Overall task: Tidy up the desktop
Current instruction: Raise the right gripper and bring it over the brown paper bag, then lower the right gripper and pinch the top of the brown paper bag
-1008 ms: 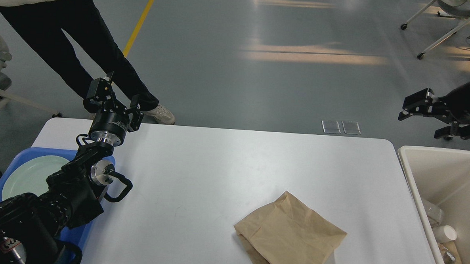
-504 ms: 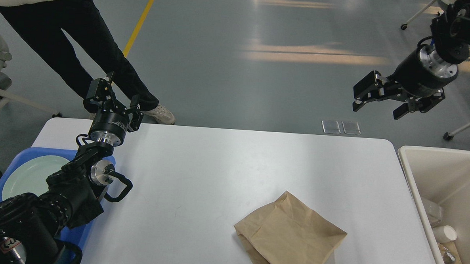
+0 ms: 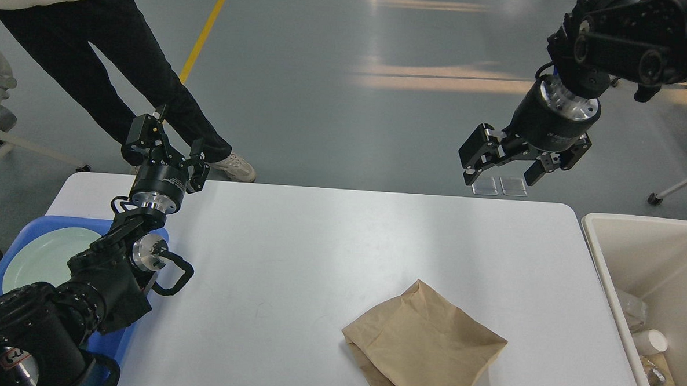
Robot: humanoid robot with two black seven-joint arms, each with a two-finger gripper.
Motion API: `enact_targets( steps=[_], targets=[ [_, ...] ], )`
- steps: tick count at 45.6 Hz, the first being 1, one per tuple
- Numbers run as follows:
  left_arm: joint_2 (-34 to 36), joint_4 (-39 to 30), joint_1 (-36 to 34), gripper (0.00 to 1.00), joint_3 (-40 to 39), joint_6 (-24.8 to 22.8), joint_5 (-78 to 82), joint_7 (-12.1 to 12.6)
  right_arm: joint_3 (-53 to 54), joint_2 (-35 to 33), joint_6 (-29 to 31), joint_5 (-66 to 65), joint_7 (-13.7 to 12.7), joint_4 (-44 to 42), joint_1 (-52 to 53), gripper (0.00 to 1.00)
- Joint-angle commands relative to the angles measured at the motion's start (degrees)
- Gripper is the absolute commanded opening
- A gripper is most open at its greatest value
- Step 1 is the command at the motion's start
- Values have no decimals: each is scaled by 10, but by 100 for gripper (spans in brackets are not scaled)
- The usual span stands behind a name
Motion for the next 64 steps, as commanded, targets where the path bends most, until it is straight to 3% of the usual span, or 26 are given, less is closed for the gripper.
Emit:
enact_targets(
  steps=[1, 22, 32, 64],
  targets=[
    [0, 0, 0, 97, 0, 0, 0, 0, 1, 16, -1, 4, 1, 11, -9, 100],
    [0, 0, 1, 97, 0, 0, 0, 0, 4, 55, -5, 1, 1, 27, -92, 100],
    [0, 0, 0, 97, 0, 0, 0, 0, 3, 72, -16, 0, 1, 2, -179, 100],
    [0, 0, 0, 97, 0, 0, 0, 0, 23, 73, -66, 8, 1, -54, -307, 100]
  ],
)
